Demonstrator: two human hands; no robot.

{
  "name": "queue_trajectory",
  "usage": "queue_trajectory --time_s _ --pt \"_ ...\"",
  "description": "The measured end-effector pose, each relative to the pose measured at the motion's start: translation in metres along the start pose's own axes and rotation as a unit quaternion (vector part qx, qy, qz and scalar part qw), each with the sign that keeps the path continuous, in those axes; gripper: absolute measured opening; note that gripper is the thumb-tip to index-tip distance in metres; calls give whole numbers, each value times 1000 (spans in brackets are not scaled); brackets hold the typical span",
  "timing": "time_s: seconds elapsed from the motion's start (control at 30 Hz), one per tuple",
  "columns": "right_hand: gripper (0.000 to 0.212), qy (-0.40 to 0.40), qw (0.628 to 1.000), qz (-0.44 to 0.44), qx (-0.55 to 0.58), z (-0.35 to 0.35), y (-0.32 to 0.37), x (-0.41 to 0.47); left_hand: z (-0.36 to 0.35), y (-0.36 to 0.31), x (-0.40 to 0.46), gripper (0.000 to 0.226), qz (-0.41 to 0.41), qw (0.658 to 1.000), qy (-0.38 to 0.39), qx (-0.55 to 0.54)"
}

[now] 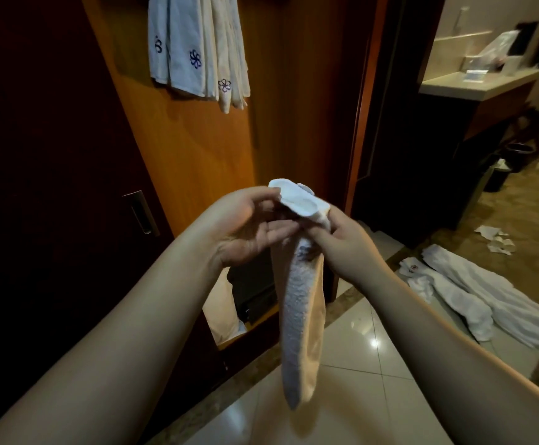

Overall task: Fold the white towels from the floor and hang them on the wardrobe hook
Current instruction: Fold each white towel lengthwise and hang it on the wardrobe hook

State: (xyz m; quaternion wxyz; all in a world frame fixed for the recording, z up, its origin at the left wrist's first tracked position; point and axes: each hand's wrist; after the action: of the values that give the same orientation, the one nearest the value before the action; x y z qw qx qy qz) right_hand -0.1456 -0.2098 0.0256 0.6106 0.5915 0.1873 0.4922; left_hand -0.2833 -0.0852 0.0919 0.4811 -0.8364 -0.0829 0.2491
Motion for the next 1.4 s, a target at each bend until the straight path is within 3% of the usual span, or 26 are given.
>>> queue_trajectory --time_s 0.07,0.1,0.17,0.2,0.27,0.37,0.43,0.5,0.63,0.73,0.8,0.97,1.03,1.13,1.2,1.27,1.4 --pt "32 -27 999 11 41 6 1 5 7 3 3 34 -72 992 -38 99" --pt "35 -30 998 16 60 9 2 7 10 6 6 27 -133 972 -96 169" --pt "34 -19 997 28 74 11 8 14 18 11 12 25 -239 896 -211 310" --pt "33 -13 997 33 75 11 10 18 20 15 15 34 -259 880 -211 338" --pt "30 -11 996 46 76 9 17 27 21 22 20 54 -235 914 -127 306" --pt "20 -40 994 62 85 7 31 42 23 22 27 47 -228 937 -60 257" --pt "24 -73 991 70 83 8 36 52 23 15 26 36 -250 935 -68 243" --pt "44 -78 988 52 127 9 34 60 22 9 25 28 -265 930 -82 240" --pt "93 86 948 -71 298 11 12 60 19 -5 25 29 -267 938 -114 187" --pt "81 177 946 -131 237 4 -13 43 19 -21 23 33 -242 950 -134 144" --pt "71 162 955 -149 199 -3 -23 35 18 -32 21 31 -215 959 -146 115" --pt "98 73 983 -96 135 -8 -17 34 17 -52 20 29 -173 975 -130 56" --pt "90 48 989 -60 128 -6 -13 39 17 -58 18 32 -171 979 -100 41" --pt "46 26 982 -23 188 -3 -8 47 17 -65 18 37 -191 980 -53 35" --pt "28 39 982 -11 185 -3 -6 49 16 -69 19 40 -207 977 -27 29" --pt "26 52 977 -8 207 -4 -5 49 16 -72 20 41 -222 975 0 24" --pt "43 48 969 -4 243 -6 -9 49 19 -76 22 42 -234 971 45 28"
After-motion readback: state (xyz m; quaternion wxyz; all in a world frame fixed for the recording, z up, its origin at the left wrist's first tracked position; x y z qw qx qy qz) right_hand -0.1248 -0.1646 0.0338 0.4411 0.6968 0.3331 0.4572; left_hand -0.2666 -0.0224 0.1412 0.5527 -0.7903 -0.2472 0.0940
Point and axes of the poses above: each hand's wrist, its own x-axis towards the middle knuckle, its own z-axis out of the back of the hand, y = z × x, and after that the axes turned 9 degrees about x, right-handed
